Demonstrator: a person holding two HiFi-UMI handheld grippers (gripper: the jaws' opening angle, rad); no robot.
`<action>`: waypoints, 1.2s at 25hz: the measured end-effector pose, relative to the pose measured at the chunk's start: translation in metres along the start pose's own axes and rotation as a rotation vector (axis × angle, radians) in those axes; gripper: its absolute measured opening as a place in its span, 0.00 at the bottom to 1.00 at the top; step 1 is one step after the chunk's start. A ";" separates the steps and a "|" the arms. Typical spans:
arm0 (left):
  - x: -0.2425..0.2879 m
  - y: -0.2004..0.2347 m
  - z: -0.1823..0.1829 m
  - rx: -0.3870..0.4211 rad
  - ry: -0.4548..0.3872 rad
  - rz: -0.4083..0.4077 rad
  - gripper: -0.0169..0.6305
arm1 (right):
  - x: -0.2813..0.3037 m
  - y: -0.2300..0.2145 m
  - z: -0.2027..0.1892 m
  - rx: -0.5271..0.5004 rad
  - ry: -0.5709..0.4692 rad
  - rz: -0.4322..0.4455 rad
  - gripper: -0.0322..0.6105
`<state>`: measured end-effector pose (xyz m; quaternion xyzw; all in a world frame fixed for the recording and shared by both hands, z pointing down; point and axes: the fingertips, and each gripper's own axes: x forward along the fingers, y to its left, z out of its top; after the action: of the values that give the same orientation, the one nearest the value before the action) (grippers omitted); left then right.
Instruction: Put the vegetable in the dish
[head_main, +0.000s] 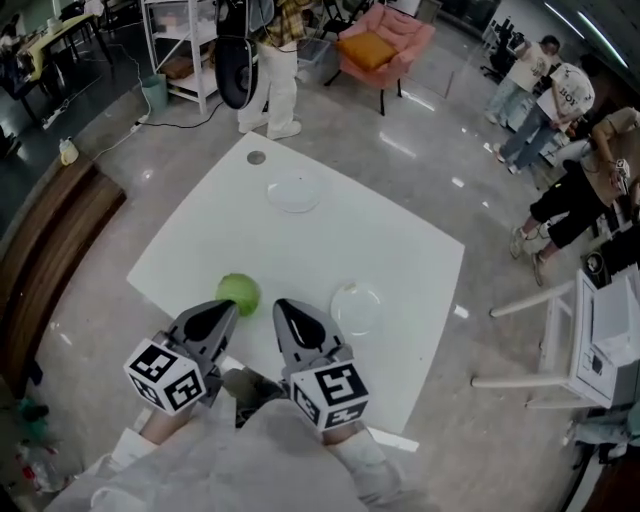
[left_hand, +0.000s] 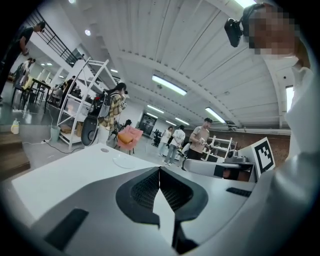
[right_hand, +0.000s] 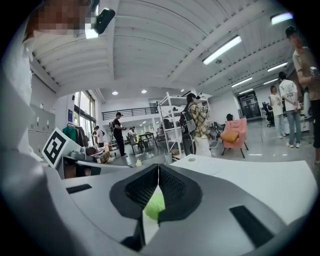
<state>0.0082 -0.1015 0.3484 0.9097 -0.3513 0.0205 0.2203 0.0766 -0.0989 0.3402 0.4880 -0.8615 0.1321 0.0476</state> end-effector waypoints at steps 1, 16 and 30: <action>0.001 0.001 0.001 0.000 -0.002 -0.001 0.04 | 0.002 -0.001 0.000 0.004 0.002 -0.001 0.07; -0.004 0.023 0.013 -0.007 0.018 -0.026 0.04 | 0.027 0.024 -0.001 -0.030 0.040 0.020 0.07; -0.009 0.039 0.003 -0.034 0.038 -0.007 0.04 | 0.049 0.032 -0.015 -0.046 0.096 0.080 0.07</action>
<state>-0.0247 -0.1224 0.3593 0.9066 -0.3440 0.0308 0.2424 0.0237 -0.1197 0.3594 0.4449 -0.8799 0.1373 0.0946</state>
